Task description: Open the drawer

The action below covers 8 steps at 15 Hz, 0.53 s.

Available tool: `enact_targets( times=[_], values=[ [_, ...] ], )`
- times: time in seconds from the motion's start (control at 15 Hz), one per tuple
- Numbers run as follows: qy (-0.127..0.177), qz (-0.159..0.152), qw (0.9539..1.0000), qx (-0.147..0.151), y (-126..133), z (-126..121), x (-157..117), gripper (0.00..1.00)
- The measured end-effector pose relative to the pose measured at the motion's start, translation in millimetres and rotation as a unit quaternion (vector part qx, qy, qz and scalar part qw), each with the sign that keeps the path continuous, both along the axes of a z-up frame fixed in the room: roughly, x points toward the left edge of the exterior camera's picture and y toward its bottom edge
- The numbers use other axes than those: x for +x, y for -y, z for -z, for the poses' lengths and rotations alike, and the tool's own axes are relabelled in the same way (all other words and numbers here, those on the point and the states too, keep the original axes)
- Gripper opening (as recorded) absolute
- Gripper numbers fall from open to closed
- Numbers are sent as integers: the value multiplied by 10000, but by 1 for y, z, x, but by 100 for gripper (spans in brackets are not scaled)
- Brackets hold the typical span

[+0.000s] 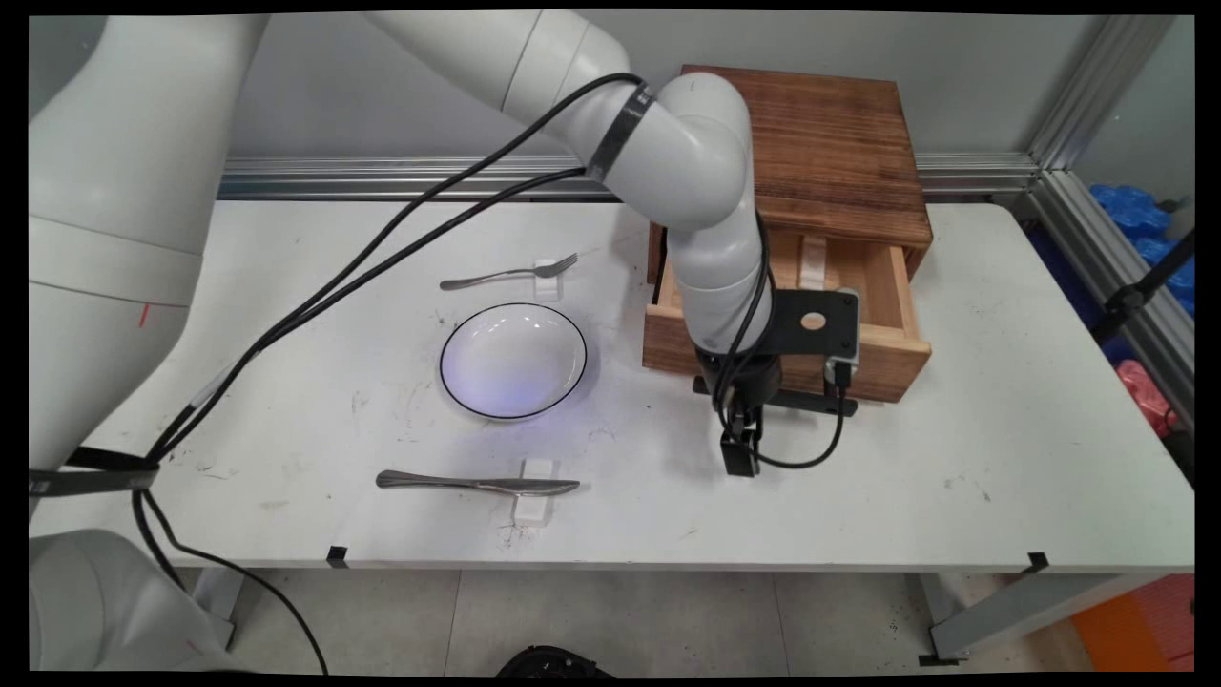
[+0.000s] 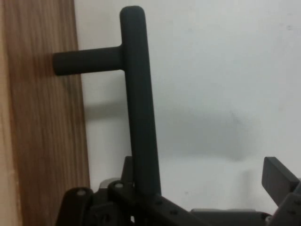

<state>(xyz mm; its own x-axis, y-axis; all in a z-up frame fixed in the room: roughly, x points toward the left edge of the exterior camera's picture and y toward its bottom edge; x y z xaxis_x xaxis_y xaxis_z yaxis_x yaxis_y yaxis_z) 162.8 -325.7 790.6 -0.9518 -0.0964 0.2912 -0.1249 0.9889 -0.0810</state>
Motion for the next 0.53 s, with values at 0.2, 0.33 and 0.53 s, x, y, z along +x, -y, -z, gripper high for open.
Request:
enact_targets(
  times=[0.2, 0.33, 0.53],
  values=[
    [-27, 29, 10000, 10, -13, -3, -1, 100],
    [-39, 45, 10000, 20, -22, -4, -2, 100],
    [-56, 54, 10000, 31, -35, -5, -2, 100]
  ],
)
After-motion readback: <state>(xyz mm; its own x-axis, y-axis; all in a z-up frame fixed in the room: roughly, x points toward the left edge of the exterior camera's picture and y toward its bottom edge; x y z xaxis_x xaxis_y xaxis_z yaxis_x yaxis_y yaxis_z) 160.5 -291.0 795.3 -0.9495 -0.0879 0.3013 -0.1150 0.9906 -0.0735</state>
